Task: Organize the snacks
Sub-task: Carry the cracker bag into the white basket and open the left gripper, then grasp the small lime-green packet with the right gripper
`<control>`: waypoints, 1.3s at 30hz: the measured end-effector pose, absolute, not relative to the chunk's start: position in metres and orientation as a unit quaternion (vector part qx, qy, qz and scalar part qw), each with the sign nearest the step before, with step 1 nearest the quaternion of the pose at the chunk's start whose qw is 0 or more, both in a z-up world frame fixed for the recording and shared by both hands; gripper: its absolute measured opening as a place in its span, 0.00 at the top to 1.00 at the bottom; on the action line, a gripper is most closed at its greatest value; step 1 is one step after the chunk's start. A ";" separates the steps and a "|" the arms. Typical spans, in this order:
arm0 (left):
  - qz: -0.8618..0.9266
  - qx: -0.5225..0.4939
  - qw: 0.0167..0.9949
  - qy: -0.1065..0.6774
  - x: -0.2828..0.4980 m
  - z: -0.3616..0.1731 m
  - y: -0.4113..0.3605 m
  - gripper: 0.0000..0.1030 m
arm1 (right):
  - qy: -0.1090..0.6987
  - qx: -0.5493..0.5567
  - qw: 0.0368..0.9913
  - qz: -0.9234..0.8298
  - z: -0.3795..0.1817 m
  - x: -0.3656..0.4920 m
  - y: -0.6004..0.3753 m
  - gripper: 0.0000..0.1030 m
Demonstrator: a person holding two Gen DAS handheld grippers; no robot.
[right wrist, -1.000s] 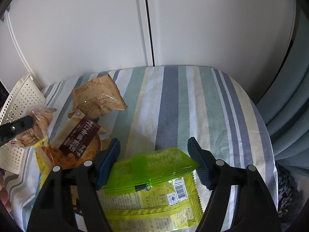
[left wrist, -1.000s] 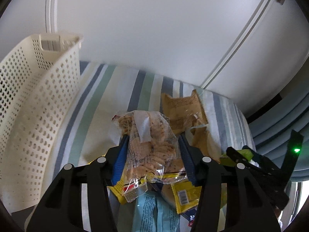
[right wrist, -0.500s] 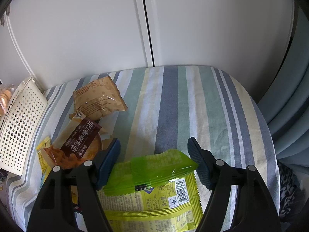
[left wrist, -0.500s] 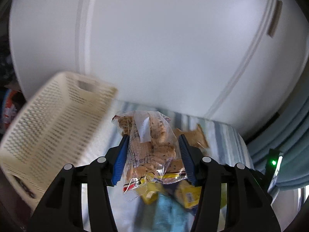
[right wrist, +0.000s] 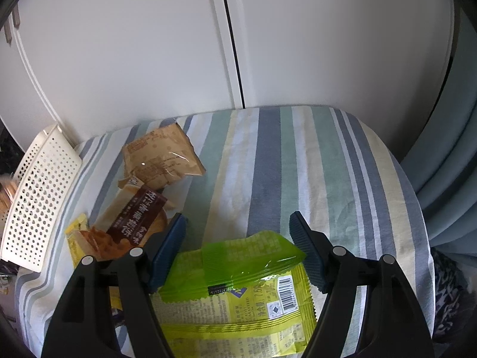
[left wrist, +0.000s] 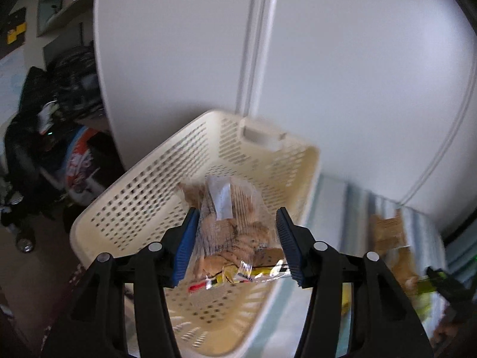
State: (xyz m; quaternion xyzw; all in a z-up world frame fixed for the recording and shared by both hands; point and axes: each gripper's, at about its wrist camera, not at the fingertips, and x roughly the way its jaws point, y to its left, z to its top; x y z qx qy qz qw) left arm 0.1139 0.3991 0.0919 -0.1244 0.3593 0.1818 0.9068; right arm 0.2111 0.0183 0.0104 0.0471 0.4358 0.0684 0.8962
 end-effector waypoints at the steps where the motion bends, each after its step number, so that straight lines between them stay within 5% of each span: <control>1: 0.188 -0.124 0.905 0.360 0.112 0.088 0.401 0.45 | 0.435 0.050 0.896 0.070 0.012 0.211 0.018 0.31; 4: 0.192 -0.131 0.904 0.360 0.107 0.079 0.404 0.32 | 0.432 0.058 0.897 0.077 0.016 0.210 0.018 0.31; 20: 0.187 -0.171 0.911 0.324 0.063 0.074 0.394 0.20 | 0.411 0.055 0.906 0.087 0.031 0.197 0.024 0.40; 26: 0.182 -0.162 0.916 0.318 0.061 0.074 0.391 0.20 | 0.424 0.041 0.902 0.071 0.018 0.199 0.029 0.20; 39: 0.180 -0.142 0.919 0.320 0.064 0.066 0.388 0.20 | 0.483 0.023 0.875 0.022 -0.020 0.236 0.025 0.19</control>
